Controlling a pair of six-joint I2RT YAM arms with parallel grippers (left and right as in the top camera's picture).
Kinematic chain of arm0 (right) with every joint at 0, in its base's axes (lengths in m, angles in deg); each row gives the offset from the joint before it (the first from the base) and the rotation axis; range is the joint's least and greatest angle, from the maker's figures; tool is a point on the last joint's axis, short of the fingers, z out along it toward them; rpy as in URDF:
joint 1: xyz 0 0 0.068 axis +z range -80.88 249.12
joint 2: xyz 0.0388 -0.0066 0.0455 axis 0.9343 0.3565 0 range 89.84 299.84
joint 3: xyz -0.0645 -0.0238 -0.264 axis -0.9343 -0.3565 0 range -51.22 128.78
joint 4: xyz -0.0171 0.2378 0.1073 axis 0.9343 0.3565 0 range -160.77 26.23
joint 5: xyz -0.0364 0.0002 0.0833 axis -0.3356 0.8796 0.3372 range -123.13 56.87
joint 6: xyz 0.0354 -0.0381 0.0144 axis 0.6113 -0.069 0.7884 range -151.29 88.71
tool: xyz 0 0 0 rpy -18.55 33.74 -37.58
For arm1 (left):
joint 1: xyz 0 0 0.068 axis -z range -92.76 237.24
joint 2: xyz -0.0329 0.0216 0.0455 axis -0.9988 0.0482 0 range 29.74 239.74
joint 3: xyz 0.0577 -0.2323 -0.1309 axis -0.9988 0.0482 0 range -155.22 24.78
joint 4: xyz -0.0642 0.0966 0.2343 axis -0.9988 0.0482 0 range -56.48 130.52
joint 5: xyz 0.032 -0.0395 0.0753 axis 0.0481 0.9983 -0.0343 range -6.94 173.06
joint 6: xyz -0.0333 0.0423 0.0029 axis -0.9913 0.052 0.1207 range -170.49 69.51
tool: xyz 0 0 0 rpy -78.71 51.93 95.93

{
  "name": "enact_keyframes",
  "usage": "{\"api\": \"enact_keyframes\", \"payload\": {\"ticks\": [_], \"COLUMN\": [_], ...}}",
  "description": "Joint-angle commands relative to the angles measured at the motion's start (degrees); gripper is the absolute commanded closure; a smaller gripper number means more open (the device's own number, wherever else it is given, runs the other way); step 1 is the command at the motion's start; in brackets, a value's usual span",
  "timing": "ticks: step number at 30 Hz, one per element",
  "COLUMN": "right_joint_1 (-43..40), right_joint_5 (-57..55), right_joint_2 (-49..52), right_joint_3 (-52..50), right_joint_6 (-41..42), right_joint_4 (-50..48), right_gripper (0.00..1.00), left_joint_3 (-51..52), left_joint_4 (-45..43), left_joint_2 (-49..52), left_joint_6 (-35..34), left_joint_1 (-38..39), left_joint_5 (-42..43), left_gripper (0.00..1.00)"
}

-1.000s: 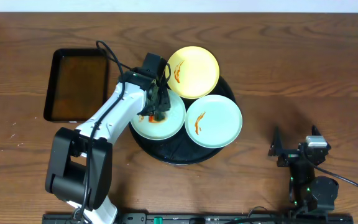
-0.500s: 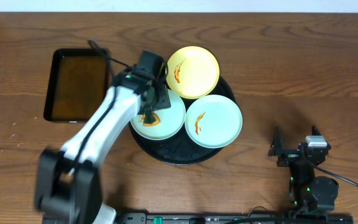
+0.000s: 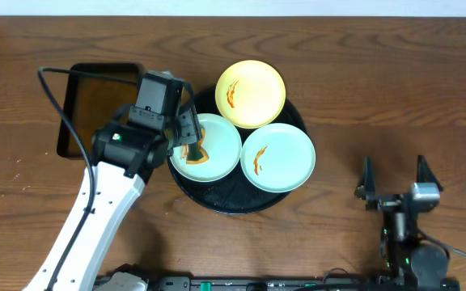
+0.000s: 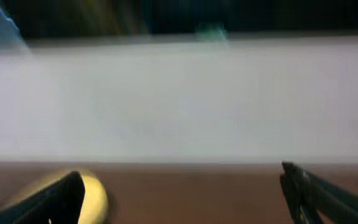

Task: Clean dirty plates on tray and stack at the side
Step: 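Carry the sponge with the left gripper onto the left light-blue plate, then move the right gripper to the left light-blue plate's rim and grip it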

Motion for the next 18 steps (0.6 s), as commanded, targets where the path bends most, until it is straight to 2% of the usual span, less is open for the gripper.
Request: {"api": "enact_keyframes", "payload": {"ticks": [1,3,6,7,10,12,15,16,18], "right_joint_1": [0.4,0.4,0.4,0.4,0.4,0.4,0.7,1.2,2.9], "right_joint_5": [13.7,16.3,22.7,30.1,42.1,50.0,53.5,53.6,53.6], "right_joint_2": [-0.3,0.7,6.0,13.6,28.2,40.4,57.2,62.6,72.3], "right_joint_3": [0.1,2.2,10.8,20.4,37.3,51.0,70.0,76.1,86.2], "right_joint_6": [7.0,9.2,7.5,2.9,-2.1,-5.3,-6.1,-7.3,-8.1], "right_joint_4": [-11.4,-14.4,-8.5,-1.6,13.0,26.5,49.1,56.9,69.1], "right_gripper": [0.01,0.01,0.01,0.01,0.01,0.01,0.01,0.01,0.01], "left_joint_3": [-0.3,-0.3,-0.2,-0.1,-0.1,-0.1,-0.1,-0.1,-0.1], "left_joint_4": [1.9,2.6,2.9,2.9,3.0,4.0,4.9,5.1,5.7], "left_joint_2": [0.5,0.5,0.5,0.5,0.5,0.5,0.6,0.6,0.7], "left_joint_6": [0.3,0.3,0.3,0.3,0.3,0.3,0.3,0.3,0.3], "left_joint_1": [-2.1,-3.5,-5.3,-5.9,-6.5,-6.7,-6.7,-6.7,-6.7], "left_joint_5": [-1.6,-1.6,-1.6,-1.6,-1.7,-1.7,-1.7,-1.7,-1.7], "left_gripper": [0.33,0.33,0.29,0.26,0.26,0.26,0.26,0.21,0.20]}}
